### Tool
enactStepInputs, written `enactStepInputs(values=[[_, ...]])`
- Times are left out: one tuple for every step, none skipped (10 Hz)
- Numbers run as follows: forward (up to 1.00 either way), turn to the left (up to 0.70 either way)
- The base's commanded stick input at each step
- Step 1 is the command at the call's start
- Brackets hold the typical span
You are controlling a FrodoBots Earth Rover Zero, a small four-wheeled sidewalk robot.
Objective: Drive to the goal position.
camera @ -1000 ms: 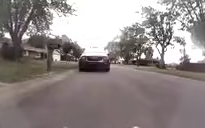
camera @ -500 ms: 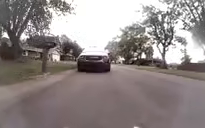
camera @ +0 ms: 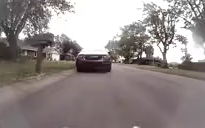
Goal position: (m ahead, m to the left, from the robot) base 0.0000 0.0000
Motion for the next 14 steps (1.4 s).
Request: enactStepInputs(values=[[0.70, -0.13], [0.70, -0.23], [0.70, -0.32], [0.70, -0.40], [0.70, -0.40], [0.70, -0.40], [0.70, -0.40], [0.70, -0.40], [0.70, -0.32], [0.70, -0.05], [0.70, -0.05], [0.70, -0.05], [0.70, -0.05], [0.70, -0.05]])
